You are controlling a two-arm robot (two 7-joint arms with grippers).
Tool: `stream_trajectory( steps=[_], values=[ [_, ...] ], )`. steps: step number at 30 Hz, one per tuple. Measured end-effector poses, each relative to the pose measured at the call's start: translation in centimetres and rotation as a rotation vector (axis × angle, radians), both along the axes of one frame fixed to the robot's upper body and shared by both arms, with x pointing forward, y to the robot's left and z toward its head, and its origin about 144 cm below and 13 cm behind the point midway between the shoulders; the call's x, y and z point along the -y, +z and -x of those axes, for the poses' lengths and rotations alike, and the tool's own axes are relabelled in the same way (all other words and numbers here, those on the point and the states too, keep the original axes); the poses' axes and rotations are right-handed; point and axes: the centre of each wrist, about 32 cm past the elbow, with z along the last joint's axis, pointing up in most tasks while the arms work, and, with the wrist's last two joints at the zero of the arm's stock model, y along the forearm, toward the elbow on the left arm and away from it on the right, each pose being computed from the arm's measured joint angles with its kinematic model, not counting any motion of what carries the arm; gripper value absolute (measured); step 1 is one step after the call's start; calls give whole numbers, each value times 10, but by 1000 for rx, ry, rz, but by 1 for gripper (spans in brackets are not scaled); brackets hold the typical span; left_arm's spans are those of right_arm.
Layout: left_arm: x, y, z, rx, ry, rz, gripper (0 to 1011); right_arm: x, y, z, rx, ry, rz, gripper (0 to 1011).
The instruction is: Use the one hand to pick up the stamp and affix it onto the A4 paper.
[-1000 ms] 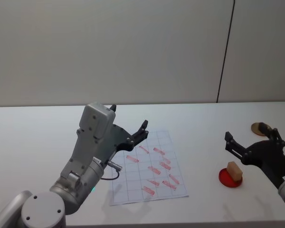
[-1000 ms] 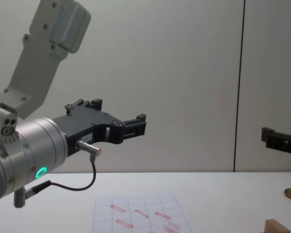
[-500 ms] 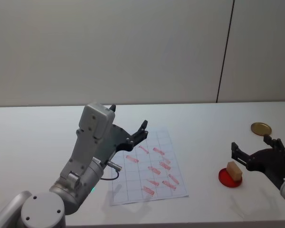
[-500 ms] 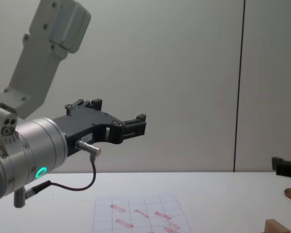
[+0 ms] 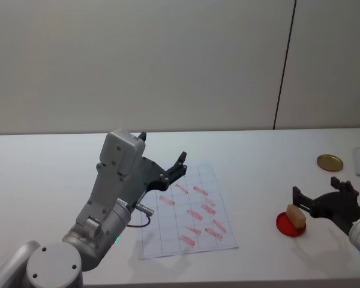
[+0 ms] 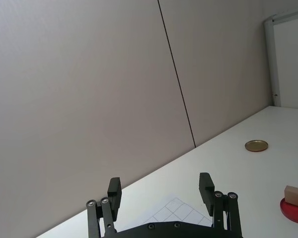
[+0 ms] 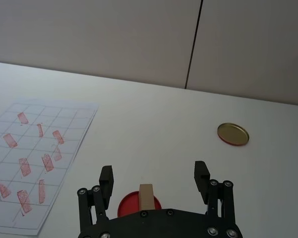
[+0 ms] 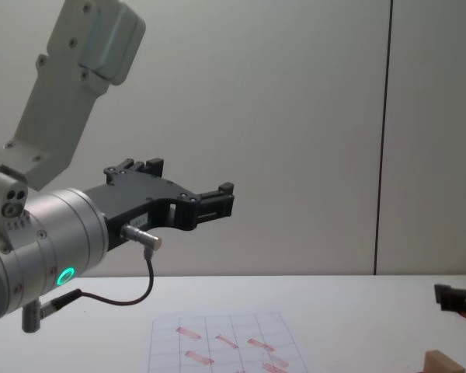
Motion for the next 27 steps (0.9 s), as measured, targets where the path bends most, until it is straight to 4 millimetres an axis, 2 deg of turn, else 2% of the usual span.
stream_trajectory(
  steps=[14, 27],
  values=[
    [0, 0, 0, 0, 0, 0, 993, 5, -18, -22, -105, 2, -48, 1001],
    [0, 0, 0, 0, 0, 0, 993, 6, -32, -34, -164, 0, -64, 1001]
  ],
)
